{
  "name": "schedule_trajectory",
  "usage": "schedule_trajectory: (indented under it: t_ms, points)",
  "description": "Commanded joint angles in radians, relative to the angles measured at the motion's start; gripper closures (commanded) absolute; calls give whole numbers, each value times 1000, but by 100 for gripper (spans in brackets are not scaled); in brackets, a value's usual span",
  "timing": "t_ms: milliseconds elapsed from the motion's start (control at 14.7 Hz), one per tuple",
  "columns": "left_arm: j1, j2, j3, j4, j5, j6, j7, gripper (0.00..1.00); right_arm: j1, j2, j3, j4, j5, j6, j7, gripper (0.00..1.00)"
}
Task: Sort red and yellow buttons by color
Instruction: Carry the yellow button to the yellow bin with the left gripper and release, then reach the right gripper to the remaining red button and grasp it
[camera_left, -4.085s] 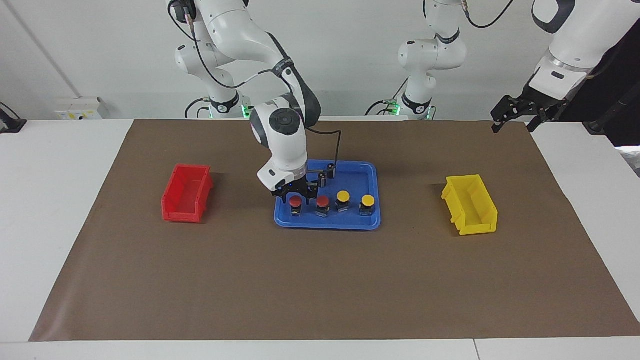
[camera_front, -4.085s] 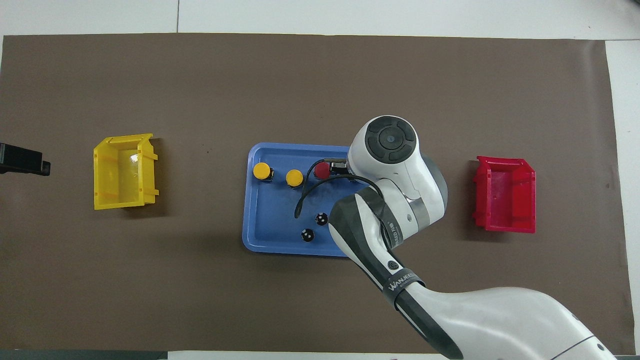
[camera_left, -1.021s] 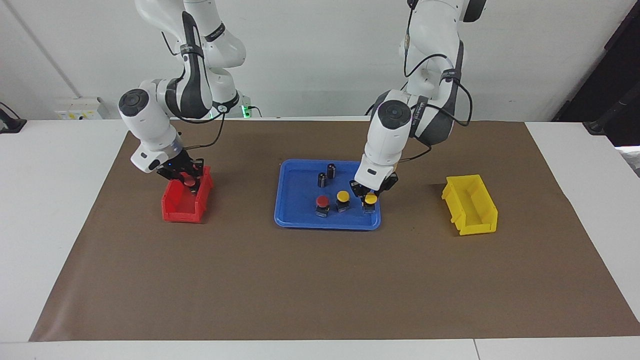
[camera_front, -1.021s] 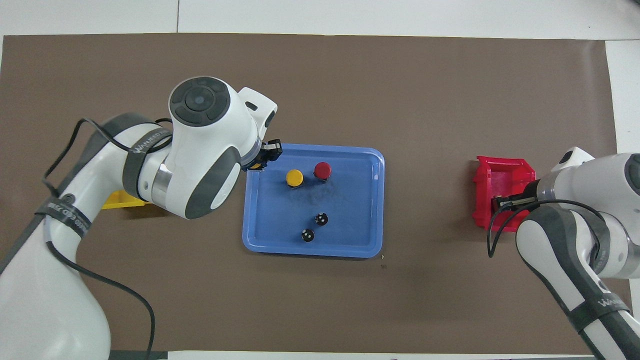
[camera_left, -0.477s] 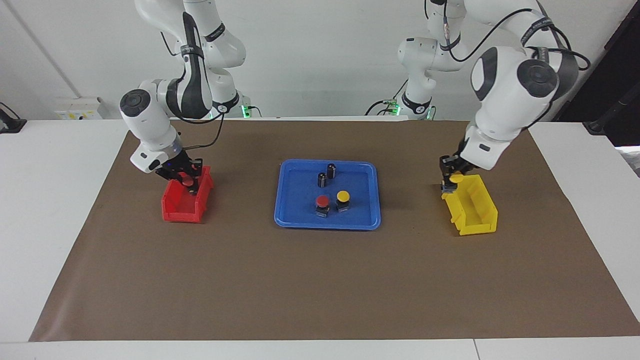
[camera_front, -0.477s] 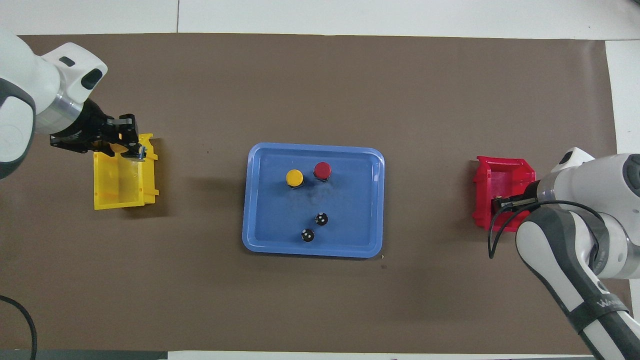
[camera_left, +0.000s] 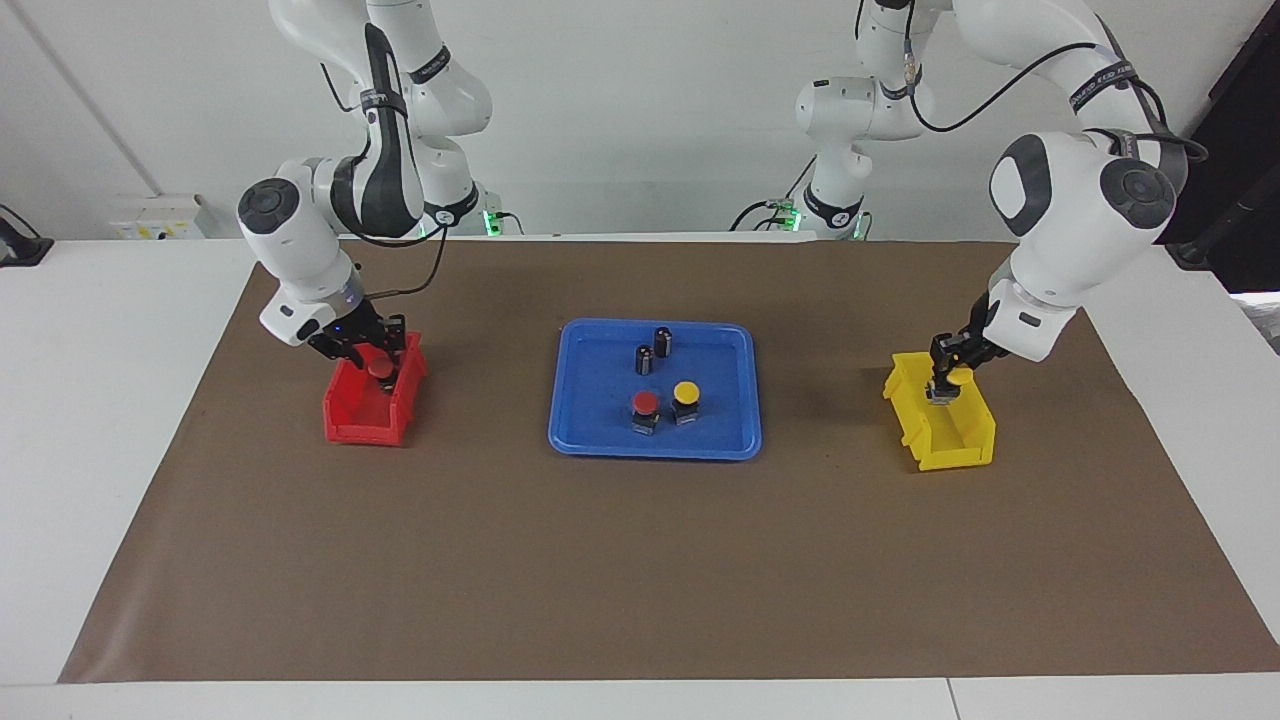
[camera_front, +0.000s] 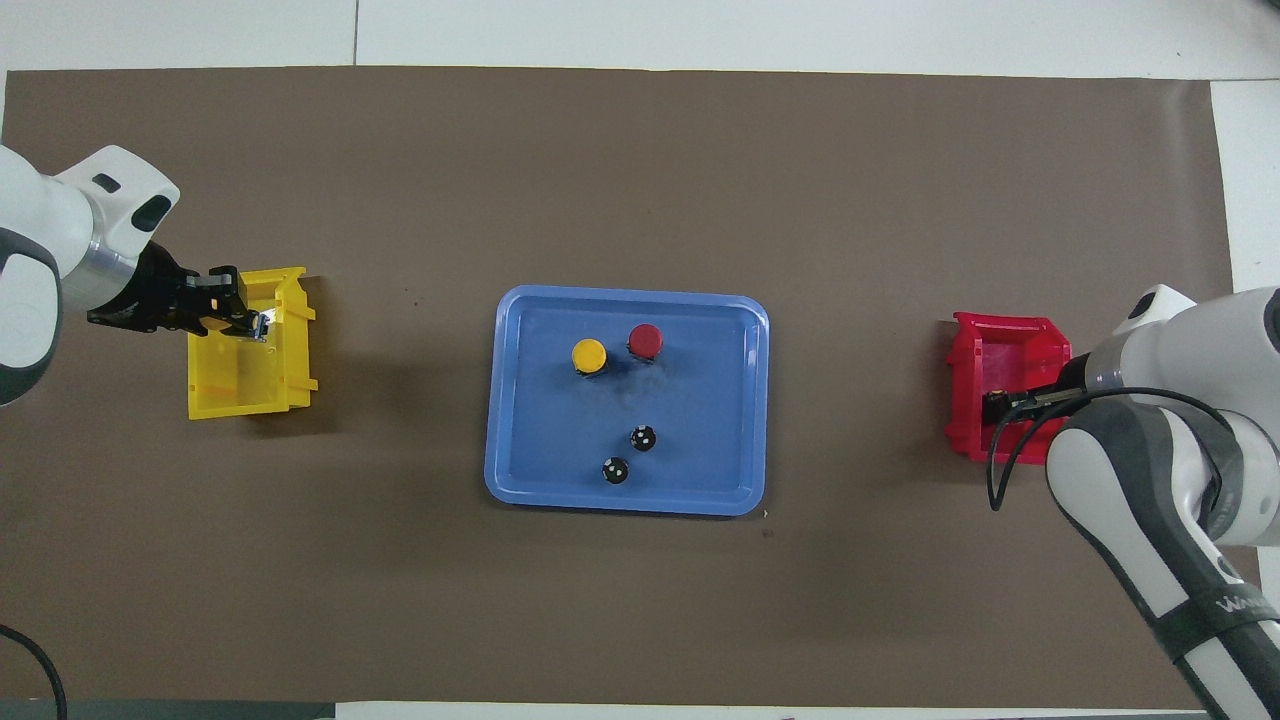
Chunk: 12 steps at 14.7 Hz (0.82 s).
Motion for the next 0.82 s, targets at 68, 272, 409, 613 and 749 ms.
schedule_trajectory:
  t_ms: [68, 272, 409, 613, 749]
  points:
    - [26, -51, -6, -106, -2, 69, 62, 98, 2, 24, 15, 212, -17, -192, 21, 42]
    - [26, -54, -6, -185, -2, 155, 62, 98, 155, 131, 24, 468, 4, -304, 193, 35]
    - [35, -64, -6, -222, -2, 187, 62, 98, 325, 220, 25, 626, 30, -297, 451, 30]
    - [46, -67, -6, -236, -2, 196, 62, 98, 465, 404, 25, 803, 43, -236, 732, 29]
    - [46, -77, -8, -259, -2, 216, 62, 98, 545, 469, 25, 806, 32, -132, 834, 29]
